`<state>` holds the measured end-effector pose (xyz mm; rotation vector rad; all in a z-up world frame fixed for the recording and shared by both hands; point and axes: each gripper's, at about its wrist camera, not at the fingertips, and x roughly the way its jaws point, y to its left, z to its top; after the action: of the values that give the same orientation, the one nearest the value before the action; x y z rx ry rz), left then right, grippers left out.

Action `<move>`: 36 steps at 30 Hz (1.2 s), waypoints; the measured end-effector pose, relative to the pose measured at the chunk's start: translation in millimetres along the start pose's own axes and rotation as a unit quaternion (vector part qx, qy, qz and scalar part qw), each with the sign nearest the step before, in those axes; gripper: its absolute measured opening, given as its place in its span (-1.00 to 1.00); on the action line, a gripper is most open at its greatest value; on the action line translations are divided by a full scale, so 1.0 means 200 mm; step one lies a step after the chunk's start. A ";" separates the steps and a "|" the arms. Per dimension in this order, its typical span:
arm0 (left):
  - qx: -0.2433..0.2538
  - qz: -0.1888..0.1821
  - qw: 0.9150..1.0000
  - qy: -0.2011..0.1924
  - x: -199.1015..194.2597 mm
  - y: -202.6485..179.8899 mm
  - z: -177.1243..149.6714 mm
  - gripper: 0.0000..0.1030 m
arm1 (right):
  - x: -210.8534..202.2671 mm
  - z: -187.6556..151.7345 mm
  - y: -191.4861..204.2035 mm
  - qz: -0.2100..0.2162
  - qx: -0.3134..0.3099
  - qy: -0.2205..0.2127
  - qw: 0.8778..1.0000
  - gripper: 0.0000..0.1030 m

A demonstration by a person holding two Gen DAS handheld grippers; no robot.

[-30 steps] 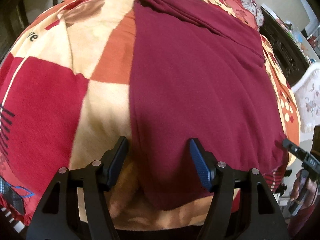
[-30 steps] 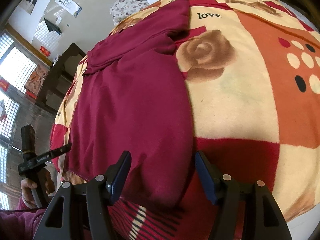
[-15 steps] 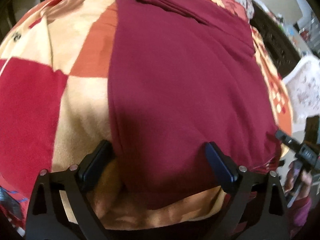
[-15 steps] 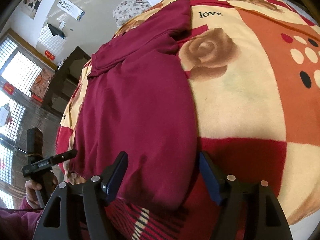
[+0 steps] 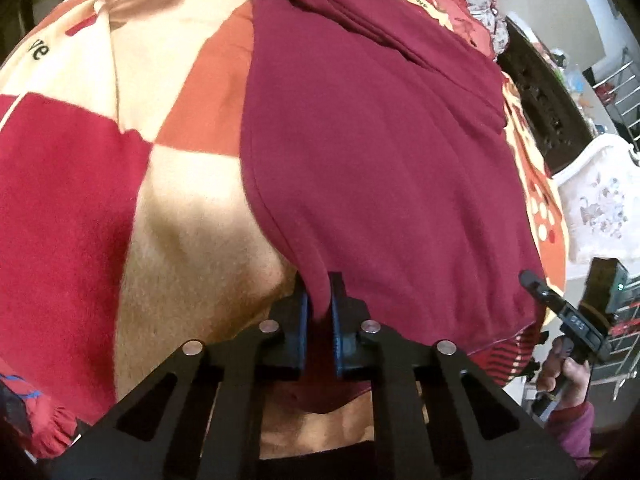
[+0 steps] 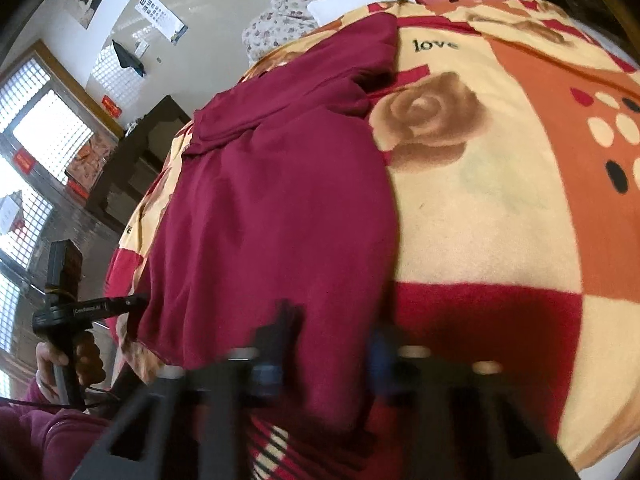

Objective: Fold small clothes

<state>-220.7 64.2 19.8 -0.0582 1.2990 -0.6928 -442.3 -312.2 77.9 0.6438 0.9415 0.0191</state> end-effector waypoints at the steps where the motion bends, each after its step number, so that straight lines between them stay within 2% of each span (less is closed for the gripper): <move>1: 0.005 -0.006 1.000 -0.001 -0.01 -0.01 0.00 -0.87 | 0.00 0.00 0.00 -0.004 0.002 0.002 1.000 -0.74; 2: 0.009 -0.012 1.000 -0.003 -0.03 -0.01 0.01 -0.88 | -0.01 0.00 0.01 -0.004 0.005 0.002 1.000 -0.76; 6: 0.020 -0.032 0.999 -0.023 -0.19 -0.01 0.03 -0.88 | -0.09 0.00 0.12 0.041 -0.002 0.007 0.999 -0.81; 8: 0.029 -0.022 0.999 -0.035 -0.27 0.01 0.01 -0.88 | -0.12 -0.02 0.18 0.061 -0.016 0.015 0.998 -0.82; 10: 0.037 -0.001 0.998 -0.043 -0.31 0.04 -0.01 -0.88 | -0.11 -0.04 0.23 0.060 -0.026 0.032 0.997 -0.82; 12: 0.033 0.006 0.999 -0.033 -0.28 0.08 -0.03 -0.88 | -0.06 -0.07 0.23 0.050 -0.029 0.047 0.997 -0.82; 15: 0.018 0.023 0.999 -0.020 -0.18 0.12 -0.04 -0.88 | 0.03 -0.08 0.14 0.047 0.006 0.067 0.997 -0.82; 19: 0.015 0.005 1.000 -0.011 -0.14 0.10 -0.03 -0.88 | 0.05 -0.06 0.11 0.055 0.018 0.082 0.995 -0.80; 20: 0.018 0.006 1.000 -0.010 -0.14 0.09 -0.02 -0.88 | 0.05 -0.06 0.11 0.055 0.020 0.083 0.995 -0.77; 22: 0.023 0.013 1.000 -0.009 -0.14 0.09 0.00 -0.88 | 0.05 -0.06 0.09 0.071 0.026 0.085 0.994 -0.47; 25: 0.025 0.021 0.999 -0.002 -0.11 0.08 0.00 -0.87 | 0.02 -0.09 0.10 0.086 0.025 0.079 0.993 -0.19; 28: 0.020 0.025 0.999 0.008 -0.08 0.09 -0.01 -0.86 | 0.03 -0.09 0.12 0.078 0.012 0.081 0.994 -0.19; 30: 0.008 0.028 1.000 0.013 -0.05 0.09 0.00 -0.77 | 0.03 -0.08 0.12 0.081 0.017 0.079 0.993 -0.19; 33: -0.008 0.030 0.999 0.014 -0.04 0.10 0.01 -0.77 | 0.02 -0.09 0.11 0.085 0.019 0.075 0.993 -0.18; 36: -0.003 0.044 0.999 0.012 -0.05 0.08 0.01 -0.76 | 0.01 -0.10 0.10 0.089 0.018 0.069 0.993 -0.18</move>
<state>-213.4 80.9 21.6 0.0030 1.3196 -0.6160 -451.3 -284.5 78.4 0.7665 1.0174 0.2084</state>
